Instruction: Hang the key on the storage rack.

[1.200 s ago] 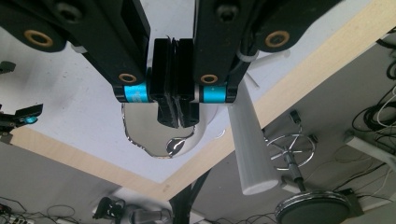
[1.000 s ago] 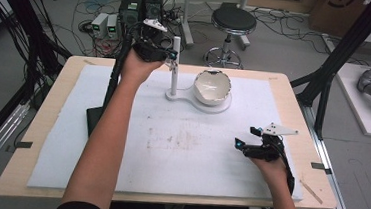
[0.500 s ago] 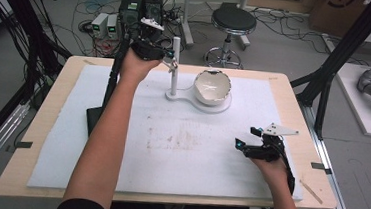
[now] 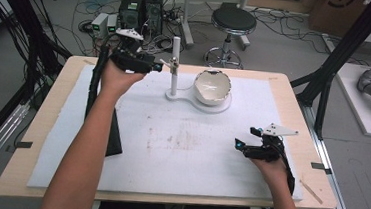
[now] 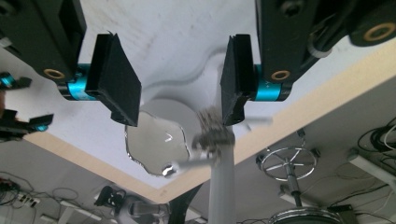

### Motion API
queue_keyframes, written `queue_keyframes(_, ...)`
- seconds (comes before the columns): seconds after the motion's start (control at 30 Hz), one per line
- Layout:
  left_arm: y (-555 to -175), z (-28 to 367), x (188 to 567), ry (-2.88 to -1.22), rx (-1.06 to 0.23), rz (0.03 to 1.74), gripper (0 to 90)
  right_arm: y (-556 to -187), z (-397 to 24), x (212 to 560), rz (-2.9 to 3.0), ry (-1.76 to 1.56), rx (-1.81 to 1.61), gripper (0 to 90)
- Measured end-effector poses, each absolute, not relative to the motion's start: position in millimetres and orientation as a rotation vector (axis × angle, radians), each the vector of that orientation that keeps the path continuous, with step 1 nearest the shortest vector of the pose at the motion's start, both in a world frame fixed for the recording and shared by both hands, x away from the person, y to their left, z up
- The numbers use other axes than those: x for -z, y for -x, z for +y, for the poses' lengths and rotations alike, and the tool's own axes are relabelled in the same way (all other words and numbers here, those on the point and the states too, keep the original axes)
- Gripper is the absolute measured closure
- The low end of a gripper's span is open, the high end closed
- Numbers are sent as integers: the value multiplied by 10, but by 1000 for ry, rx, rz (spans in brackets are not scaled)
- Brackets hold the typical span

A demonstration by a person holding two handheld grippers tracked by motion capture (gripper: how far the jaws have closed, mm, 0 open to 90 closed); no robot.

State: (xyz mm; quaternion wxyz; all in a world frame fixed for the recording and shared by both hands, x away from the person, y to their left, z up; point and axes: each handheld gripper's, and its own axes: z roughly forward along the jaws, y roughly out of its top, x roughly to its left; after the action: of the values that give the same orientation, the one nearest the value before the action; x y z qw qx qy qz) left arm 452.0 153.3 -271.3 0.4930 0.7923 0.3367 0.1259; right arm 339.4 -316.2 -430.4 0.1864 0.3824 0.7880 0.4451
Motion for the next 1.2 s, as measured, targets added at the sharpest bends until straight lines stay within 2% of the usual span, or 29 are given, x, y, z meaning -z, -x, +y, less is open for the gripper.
queue_keyframes(0.2,-4256,1783,2978,-1919,-252,803,398,-3396,-3155,4307,2220,-1077,-1251,179)
queue_keyframes(0.3,-4116,1844,3108,-1922,-231,789,336,-3398,-3159,4308,2220,-1088,-1248,179)
queue_keyframes(0.33,-4067,1856,3150,-1920,-224,778,336,-3398,-3159,4308,2220,-1088,-1248,179)
queue_keyframes(0.47,-3845,1854,3290,-1912,-201,703,221,-3407,-3164,4309,2213,-1083,-1248,179)
queue_keyframes(0.63,-3566,1859,3433,-1900,-209,651,163,-3406,-3174,4306,2206,-1093,-1255,179)
queue_keyframes(0.9,-3298,1968,3678,-1900,-189,638,124,-3440,-3178,4327,2204,-1118,-1254,179)
queue_keyframes(1.2,-3244,2047,3742,-1901,-201,670,108,-3446,-3197,4327,2195,-1123,-1242,179)
